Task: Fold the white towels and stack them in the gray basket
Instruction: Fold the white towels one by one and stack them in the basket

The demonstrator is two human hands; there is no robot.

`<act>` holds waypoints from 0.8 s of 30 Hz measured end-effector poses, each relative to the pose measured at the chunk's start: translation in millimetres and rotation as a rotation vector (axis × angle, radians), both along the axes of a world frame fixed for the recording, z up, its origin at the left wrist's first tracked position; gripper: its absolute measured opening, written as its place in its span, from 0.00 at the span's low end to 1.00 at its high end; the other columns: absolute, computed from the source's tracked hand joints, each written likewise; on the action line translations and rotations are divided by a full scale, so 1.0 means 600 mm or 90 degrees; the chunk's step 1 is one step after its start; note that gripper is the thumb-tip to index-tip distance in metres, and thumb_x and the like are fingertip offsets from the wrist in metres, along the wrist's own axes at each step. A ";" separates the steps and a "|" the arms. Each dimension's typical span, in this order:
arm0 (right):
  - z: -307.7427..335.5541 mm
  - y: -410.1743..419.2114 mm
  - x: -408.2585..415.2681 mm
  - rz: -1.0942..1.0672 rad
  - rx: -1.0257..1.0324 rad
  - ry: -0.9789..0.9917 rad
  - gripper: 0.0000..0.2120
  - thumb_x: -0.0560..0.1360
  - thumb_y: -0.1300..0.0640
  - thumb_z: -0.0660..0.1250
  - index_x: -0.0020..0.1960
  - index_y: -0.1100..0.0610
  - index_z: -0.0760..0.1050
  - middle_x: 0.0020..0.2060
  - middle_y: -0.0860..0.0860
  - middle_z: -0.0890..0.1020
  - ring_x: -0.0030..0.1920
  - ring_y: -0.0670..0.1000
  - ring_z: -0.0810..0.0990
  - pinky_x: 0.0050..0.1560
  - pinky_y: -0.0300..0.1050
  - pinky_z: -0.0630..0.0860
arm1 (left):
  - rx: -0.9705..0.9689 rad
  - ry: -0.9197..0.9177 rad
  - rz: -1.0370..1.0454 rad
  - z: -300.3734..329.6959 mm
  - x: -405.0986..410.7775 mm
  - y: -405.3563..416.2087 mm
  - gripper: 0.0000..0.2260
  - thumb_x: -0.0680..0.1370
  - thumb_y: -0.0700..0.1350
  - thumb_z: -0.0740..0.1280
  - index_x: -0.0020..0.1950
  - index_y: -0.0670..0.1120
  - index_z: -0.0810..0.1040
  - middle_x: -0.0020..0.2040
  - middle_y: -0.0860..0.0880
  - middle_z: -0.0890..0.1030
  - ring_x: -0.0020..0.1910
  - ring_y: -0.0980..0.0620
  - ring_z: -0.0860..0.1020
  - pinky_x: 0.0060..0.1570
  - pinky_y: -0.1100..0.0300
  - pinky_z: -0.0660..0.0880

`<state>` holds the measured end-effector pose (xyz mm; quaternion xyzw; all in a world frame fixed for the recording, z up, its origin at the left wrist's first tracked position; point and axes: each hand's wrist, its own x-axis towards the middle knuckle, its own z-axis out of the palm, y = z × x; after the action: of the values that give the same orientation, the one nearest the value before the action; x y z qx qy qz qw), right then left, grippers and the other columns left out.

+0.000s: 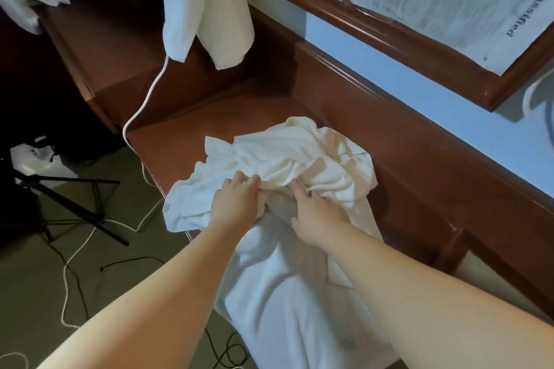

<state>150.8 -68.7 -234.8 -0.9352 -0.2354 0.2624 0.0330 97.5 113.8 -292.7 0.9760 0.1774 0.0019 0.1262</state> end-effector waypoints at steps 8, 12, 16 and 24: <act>0.075 0.015 0.013 -0.057 0.144 -0.114 0.12 0.83 0.45 0.58 0.65 0.42 0.70 0.53 0.51 0.78 0.56 0.57 0.80 0.50 0.50 0.72 | -0.073 -0.357 -0.092 0.137 -0.062 -0.049 0.11 0.85 0.53 0.55 0.63 0.55 0.73 0.43 0.49 0.77 0.37 0.44 0.76 0.27 0.51 0.74; 0.188 -0.051 0.027 -0.086 0.208 -0.279 0.09 0.82 0.49 0.63 0.58 0.48 0.77 0.48 0.47 0.81 0.49 0.52 0.80 0.51 0.51 0.78 | -0.036 -0.406 -0.138 0.230 -0.074 -0.024 0.15 0.82 0.61 0.63 0.54 0.52 0.81 0.41 0.51 0.78 0.33 0.46 0.75 0.29 0.55 0.72; 0.343 -0.140 0.018 -0.142 0.306 -0.319 0.10 0.82 0.55 0.62 0.60 0.46 0.77 0.44 0.43 0.81 0.44 0.49 0.79 0.44 0.47 0.77 | -0.046 -0.349 -0.107 0.310 -0.071 -0.002 0.09 0.76 0.48 0.66 0.53 0.53 0.83 0.46 0.54 0.77 0.39 0.44 0.78 0.37 0.48 0.80; 0.625 -0.386 -0.066 -0.223 0.336 -0.545 0.09 0.77 0.57 0.63 0.50 0.49 0.81 0.34 0.46 0.79 0.39 0.56 0.78 0.37 0.47 0.69 | -0.247 -0.558 -0.082 0.564 -0.057 -0.158 0.09 0.79 0.40 0.70 0.56 0.50 0.85 0.48 0.55 0.84 0.47 0.50 0.81 0.47 0.55 0.76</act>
<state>110.9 -300.1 140.5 -0.9438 -0.1258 -0.2201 0.2118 63.1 19.3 45.6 0.8507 0.0435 0.3720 0.3688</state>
